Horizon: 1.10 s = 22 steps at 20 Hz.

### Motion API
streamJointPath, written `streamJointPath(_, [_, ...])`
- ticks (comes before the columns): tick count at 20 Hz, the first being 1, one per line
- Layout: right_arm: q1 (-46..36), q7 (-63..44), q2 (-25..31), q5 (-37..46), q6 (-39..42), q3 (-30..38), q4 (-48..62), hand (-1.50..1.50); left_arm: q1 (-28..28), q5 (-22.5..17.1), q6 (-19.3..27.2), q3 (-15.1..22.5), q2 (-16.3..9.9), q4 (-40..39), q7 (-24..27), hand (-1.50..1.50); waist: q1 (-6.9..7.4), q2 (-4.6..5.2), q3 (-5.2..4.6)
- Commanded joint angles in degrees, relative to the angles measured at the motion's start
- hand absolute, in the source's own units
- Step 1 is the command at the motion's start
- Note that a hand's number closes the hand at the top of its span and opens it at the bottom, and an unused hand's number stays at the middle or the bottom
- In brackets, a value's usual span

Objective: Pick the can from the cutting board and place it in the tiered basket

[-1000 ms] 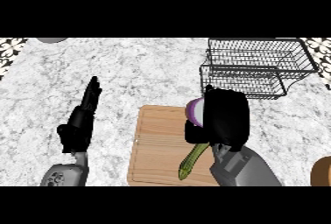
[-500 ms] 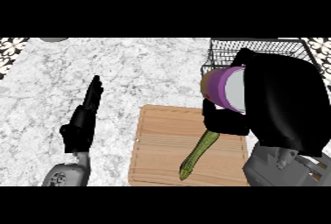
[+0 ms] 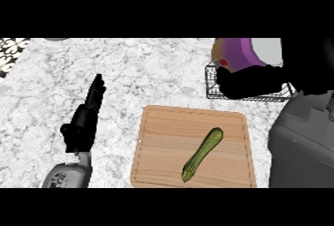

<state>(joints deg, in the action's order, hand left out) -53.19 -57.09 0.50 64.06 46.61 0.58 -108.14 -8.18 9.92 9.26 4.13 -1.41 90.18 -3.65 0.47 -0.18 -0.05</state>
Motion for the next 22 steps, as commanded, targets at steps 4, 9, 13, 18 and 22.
streamJointPath(4, [-6.0, -0.6, 3.0, 3.9, -6.6, 5.0, 13.2, 1.50, 2.8, 2.0, 2.1, 3.6, 1.3, 4.2, -1.5, 0.00, 0.40, 0.21, 0.04])
streamJointPath(9, [-6.7, 5.4, 8.5, 5.8, -10.9, 6.0, 21.6, 1.50, 1.8, -0.3, -0.2, 1.2, 0.3, 1.6, 0.8, 0.00, 0.31, 0.36, 0.02])
streamJointPath(13, [-5.3, 7.1, 10.2, 5.2, -8.1, 5.2, 20.6, 1.50, 2.1, 1.2, 1.0, 0.8, 0.8, -4.0, 6.3, 0.00, -0.30, 0.22, 0.02])
streamJointPath(18, [0.9, 13.2, 13.9, 5.7, -15.0, 6.4, 25.1, 1.50, 1.2, -0.1, 0.4, -0.9, -0.2, -0.8, 2.1, 0.00, -0.22, 0.23, 0.04])
streamJointPath(22, [-1.5, 9.6, 11.0, 1.0, -22.5, 17.7, 29.6, -1.50, 1.3, -2.1, -1.3, -1.2, -1.1, -0.4, 2.4, 0.00, 0.30, 0.44, 0.07])
